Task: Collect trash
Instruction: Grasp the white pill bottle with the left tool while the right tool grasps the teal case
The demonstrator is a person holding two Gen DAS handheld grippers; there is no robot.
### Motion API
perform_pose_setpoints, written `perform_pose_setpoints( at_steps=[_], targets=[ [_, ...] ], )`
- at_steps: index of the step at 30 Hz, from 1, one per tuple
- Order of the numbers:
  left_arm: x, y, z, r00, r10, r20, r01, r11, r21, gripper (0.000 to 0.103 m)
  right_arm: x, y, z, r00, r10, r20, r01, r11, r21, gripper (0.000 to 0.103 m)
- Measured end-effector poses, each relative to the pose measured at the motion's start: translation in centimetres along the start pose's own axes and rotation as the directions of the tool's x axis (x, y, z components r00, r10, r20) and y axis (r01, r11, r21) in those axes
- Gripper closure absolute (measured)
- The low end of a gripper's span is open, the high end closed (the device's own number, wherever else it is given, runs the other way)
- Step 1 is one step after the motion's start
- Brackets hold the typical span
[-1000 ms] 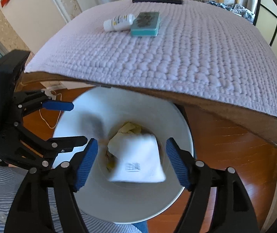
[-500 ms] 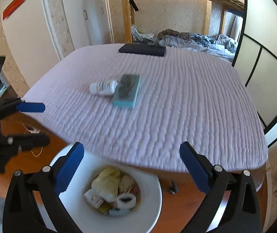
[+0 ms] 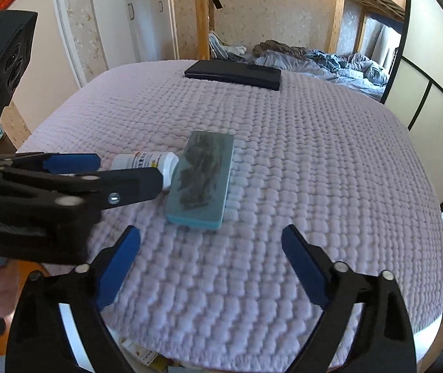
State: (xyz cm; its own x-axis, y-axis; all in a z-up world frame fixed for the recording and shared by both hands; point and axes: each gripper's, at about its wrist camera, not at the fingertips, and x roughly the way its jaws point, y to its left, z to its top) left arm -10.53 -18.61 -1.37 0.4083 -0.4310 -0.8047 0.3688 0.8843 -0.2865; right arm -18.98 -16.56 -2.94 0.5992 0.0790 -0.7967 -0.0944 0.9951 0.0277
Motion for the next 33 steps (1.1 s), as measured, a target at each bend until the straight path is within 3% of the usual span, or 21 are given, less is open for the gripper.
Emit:
perform_pose_setpoints(
  at_steps=[8,16,21,23,29,33],
  targets=[
    [0.2,0.2,0.6,1.0,0.015,0.024,-0.016,0.999,0.028,0.028,1.9,0.3,1.5,1.0,-0.008,0.006,0.008,1.0,-0.012,0.041],
    [-0.2,0.7,0.7,1.0,0.002,0.022,-0.002,1.0,0.005,0.028,2.5,0.1,2.5,1.0,-0.01,0.012,0.011,0.999,-0.044,0.054],
    [-0.4,0.7,0.7,1.0,0.013,0.019,-0.014,1.0,0.023,0.027,1.8,-0.6,2.1,0.999,-0.032,0.012,0.032,0.999,-0.029,0.054],
    [-0.5,0.7,0.6,1.0,0.021,0.02,-0.021,1.0,0.018,0.026,1.6,-0.6,2.1,0.999,-0.043,0.023,0.044,0.998,-0.038,0.048],
    [-1.4,1.0,0.3,1.0,-0.002,0.024,0.004,0.998,-0.07,0.026,1.9,-0.3,2.5,0.999,-0.042,0.03,0.043,0.998,-0.04,0.045],
    [-1.1,0.8,-0.1,1.0,0.017,0.015,-0.016,0.997,-0.078,0.026,2.1,0.1,2.7,0.999,-0.044,0.03,0.046,0.997,-0.056,0.045]
  ],
)
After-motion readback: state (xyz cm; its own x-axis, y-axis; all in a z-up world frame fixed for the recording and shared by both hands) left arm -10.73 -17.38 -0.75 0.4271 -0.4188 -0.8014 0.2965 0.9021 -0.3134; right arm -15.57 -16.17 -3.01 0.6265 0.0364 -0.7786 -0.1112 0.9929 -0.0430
